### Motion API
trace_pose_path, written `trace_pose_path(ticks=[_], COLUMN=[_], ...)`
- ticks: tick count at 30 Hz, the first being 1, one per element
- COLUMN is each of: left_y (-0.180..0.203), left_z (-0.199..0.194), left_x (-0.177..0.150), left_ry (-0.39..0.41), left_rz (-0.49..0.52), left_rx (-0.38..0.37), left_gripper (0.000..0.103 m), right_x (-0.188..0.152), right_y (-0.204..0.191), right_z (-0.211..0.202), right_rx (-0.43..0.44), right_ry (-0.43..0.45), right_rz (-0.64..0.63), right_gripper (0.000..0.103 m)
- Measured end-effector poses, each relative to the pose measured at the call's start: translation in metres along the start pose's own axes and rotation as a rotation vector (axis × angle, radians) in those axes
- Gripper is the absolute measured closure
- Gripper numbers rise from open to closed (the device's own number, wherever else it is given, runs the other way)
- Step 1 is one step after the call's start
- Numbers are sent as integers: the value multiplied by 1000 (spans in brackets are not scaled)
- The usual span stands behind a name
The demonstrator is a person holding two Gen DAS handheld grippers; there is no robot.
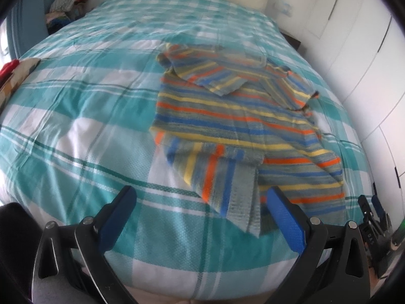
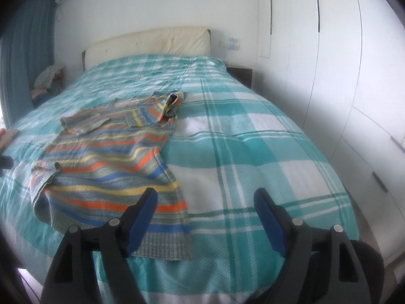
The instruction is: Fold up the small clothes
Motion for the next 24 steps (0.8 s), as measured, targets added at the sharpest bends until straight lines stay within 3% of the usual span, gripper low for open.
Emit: trace_pose_path(ticks=[16, 24], left_y=[-11, -5], left_z=[9, 12], left_x=[-21, -31], left_ry=[-31, -38], left_rz=[23, 23], left_rx=[23, 5], left_gripper=[1, 1], right_x=[2, 3], right_y=[-26, -25], right_z=[-9, -12], right_rx=[-11, 13], right_ry=[50, 67], right_rz=[-124, -110], right_gripper=[21, 21])
Point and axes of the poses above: each gripper's, at about its wrist camera, not at the fingertips, and z roughly the way its jaws point, y to its right, x to its top, the point moved 7 cm from there along z, roughly the way its jaws point, and after that the axes turned 6 degrees about x, right-handed, at the moved point
